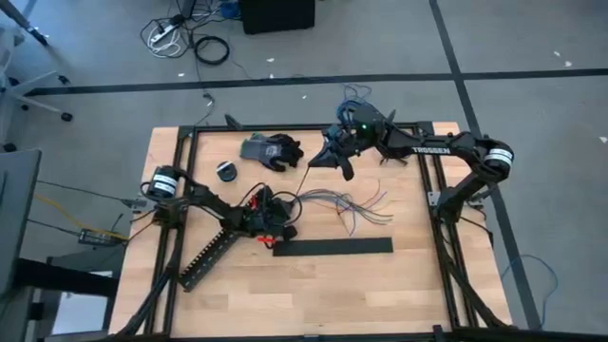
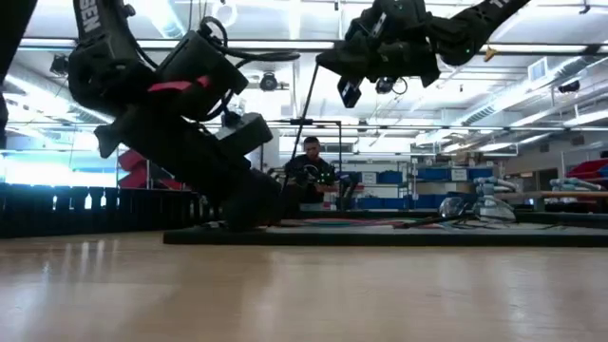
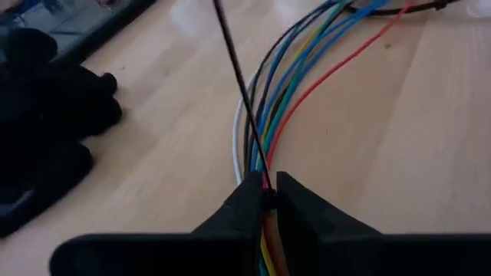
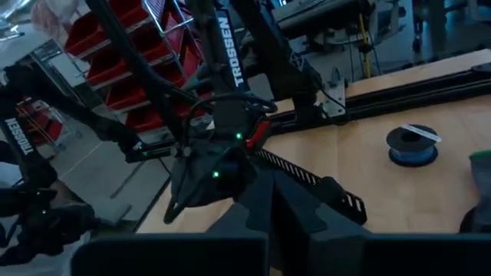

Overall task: Ziptie cables
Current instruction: Wrap the other black zip tie on the cable wires

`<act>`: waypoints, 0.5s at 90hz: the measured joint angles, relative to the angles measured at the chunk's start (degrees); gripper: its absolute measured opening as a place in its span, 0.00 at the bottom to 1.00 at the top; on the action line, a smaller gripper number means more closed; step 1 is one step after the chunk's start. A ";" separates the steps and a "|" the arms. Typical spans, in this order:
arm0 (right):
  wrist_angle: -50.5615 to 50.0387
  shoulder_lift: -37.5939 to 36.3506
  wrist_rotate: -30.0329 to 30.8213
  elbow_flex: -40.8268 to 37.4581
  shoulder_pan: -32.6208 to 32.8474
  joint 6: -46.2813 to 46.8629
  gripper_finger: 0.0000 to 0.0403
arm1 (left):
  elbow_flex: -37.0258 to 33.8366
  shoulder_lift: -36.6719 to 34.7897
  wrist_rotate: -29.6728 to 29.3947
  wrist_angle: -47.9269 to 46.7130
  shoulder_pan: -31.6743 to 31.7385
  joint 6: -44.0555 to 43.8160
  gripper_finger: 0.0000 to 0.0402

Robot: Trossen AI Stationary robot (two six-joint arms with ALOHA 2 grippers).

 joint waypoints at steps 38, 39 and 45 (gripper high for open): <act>-8.77 -0.06 4.45 0.04 -0.90 1.26 0.50 | 0.22 -0.02 -0.24 3.23 -0.04 -0.84 0.12; -9.53 -0.06 4.46 0.04 -0.97 0.98 0.51 | 0.22 -0.02 -0.24 3.25 -0.04 -1.20 0.12; -15.34 -0.06 4.52 0.07 -1.63 -1.42 0.59 | 0.22 -0.02 -0.23 3.22 -0.04 -2.68 0.12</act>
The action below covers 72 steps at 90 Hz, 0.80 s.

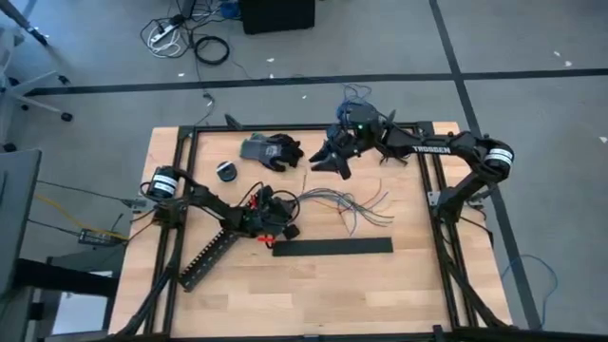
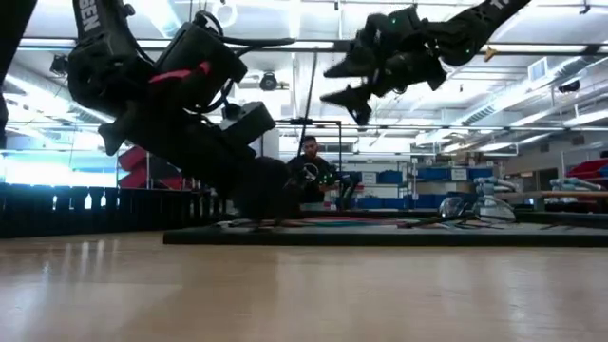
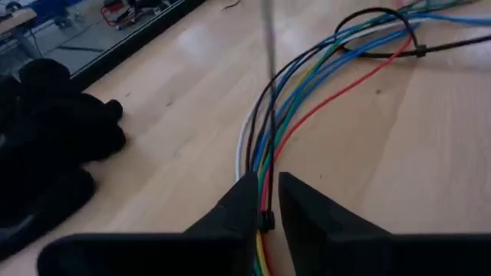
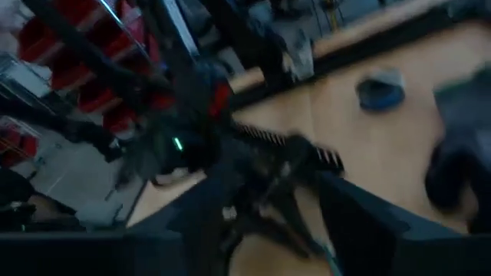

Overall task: Ziptie cables
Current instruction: Wrap the other black zip tie on the cable wires

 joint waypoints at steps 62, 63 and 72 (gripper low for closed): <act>-42.61 -0.17 33.23 0.00 23.24 -3.71 0.60 | 0.02 -7.71 -0.54 -16.51 -2.23 -0.03 0.00; -42.92 -0.17 33.81 0.00 23.98 -2.72 0.60 | 0.02 -7.72 -0.68 -16.47 -2.23 0.13 0.00; -44.66 -0.17 38.45 0.00 30.46 5.20 0.58 | 0.02 -7.74 -0.76 -15.74 -2.23 1.94 0.00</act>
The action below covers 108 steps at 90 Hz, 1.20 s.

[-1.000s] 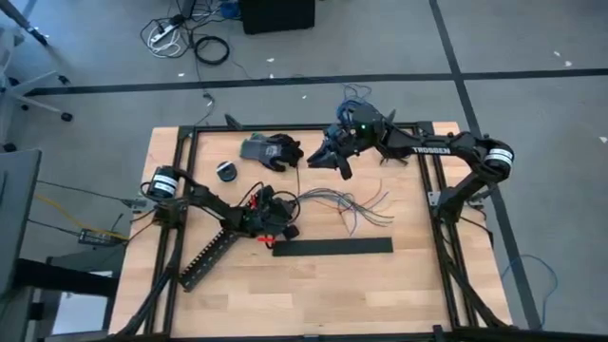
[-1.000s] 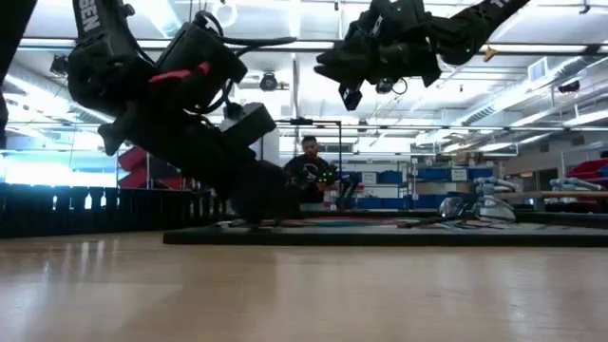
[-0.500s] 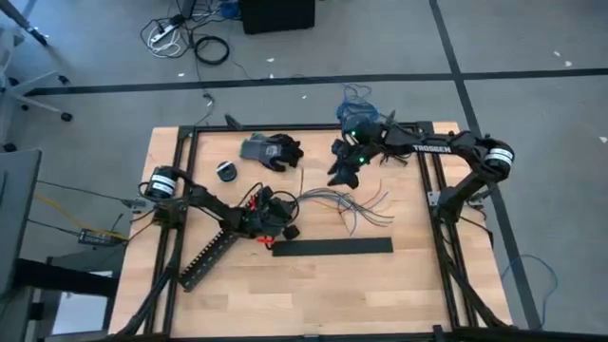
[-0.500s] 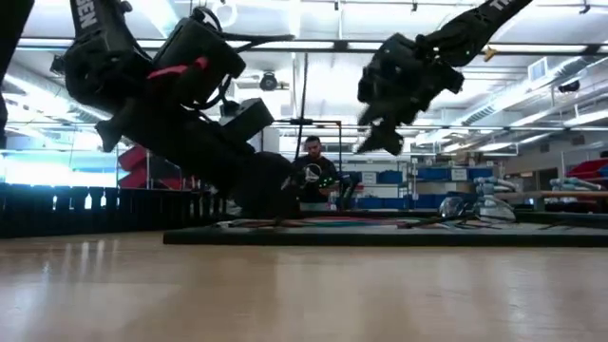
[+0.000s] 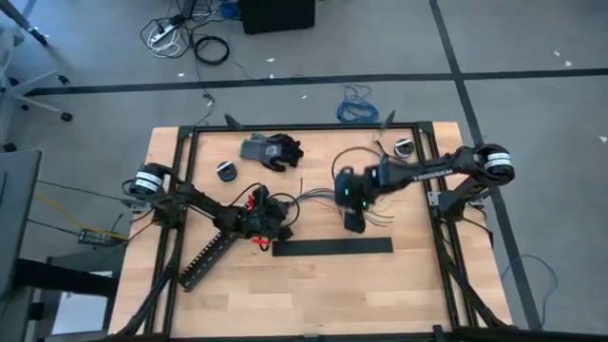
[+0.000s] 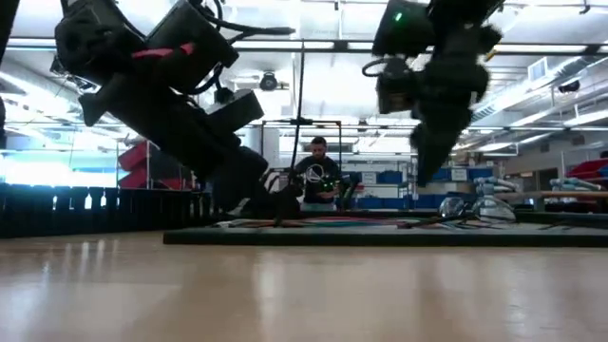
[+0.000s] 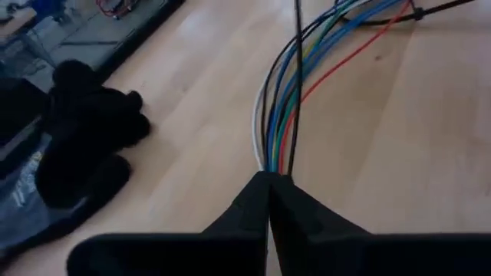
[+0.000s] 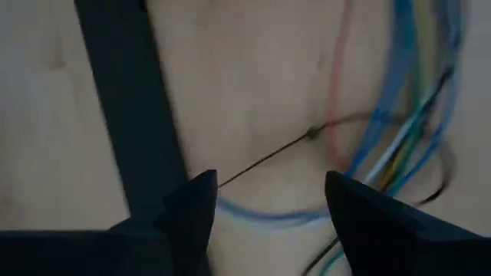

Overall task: Ziptie cables
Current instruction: Wrap the other black zip tie on the cable wires, then wrap the black zip tie on the cable wires

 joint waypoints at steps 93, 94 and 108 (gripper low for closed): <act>-0.66 11.73 35.04 0.02 30.12 53.15 0.54 | 0.00 -13.59 4.27 -12.83 -4.17 3.80 0.00; -0.66 11.78 35.07 0.02 30.17 53.22 0.54 | 0.00 -13.59 4.33 -12.83 -4.17 3.80 0.00; -0.43 11.66 36.66 -0.02 29.98 53.37 0.50 | 0.00 -13.59 4.52 -12.37 -4.17 3.85 0.00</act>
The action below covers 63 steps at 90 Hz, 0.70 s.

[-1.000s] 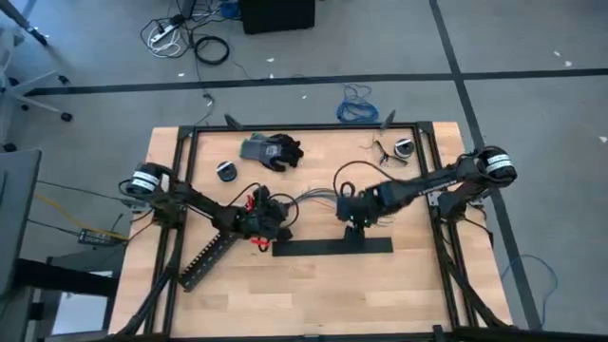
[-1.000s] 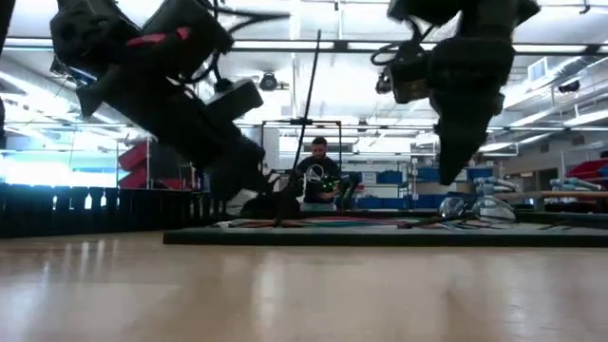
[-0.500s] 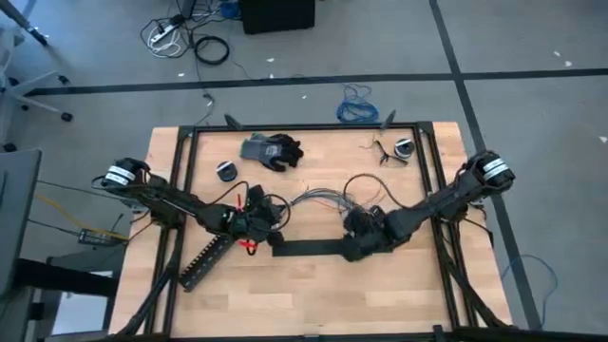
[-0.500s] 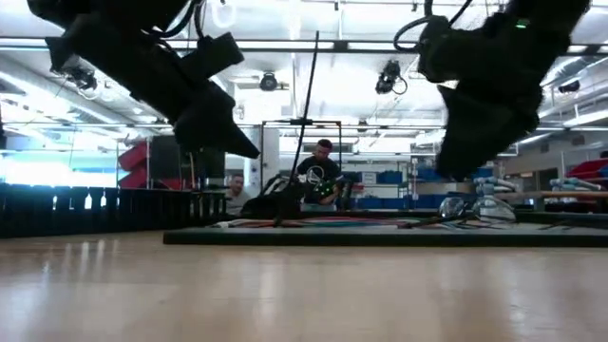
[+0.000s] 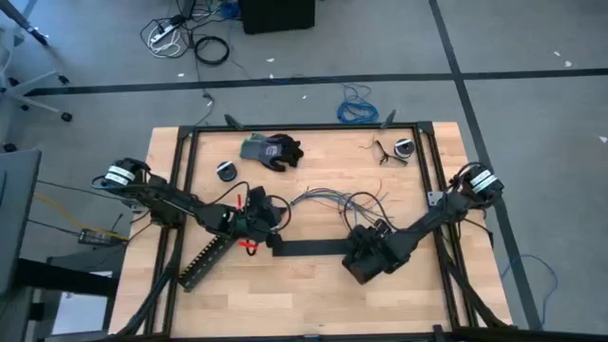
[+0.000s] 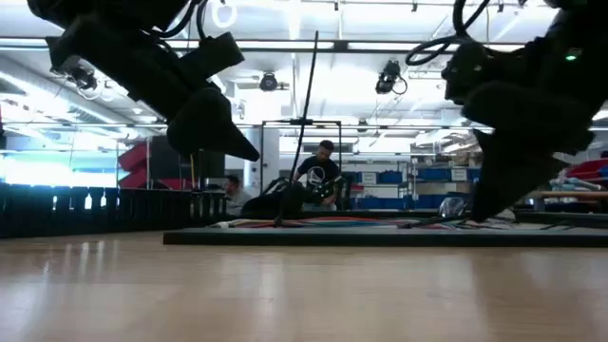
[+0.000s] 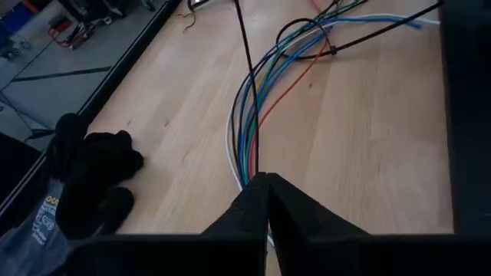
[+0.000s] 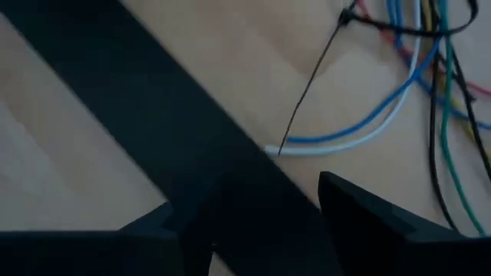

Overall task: Ziptie cables
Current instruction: Wrap the black zip tie on the cable wires

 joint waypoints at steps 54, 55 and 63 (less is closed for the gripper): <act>0.40 0.15 -4.38 0.00 -6.77 -7.86 0.24 | 0.00 0.00 0.47 -0.96 -0.02 -0.04 0.00; 0.42 0.15 -4.48 0.00 -6.85 -8.21 0.22 | 0.00 0.00 0.48 -1.01 -0.02 -0.04 0.00; 0.43 0.12 -5.75 0.00 -7.50 -11.26 0.05 | 0.00 0.00 0.48 -1.33 -0.02 -0.07 0.00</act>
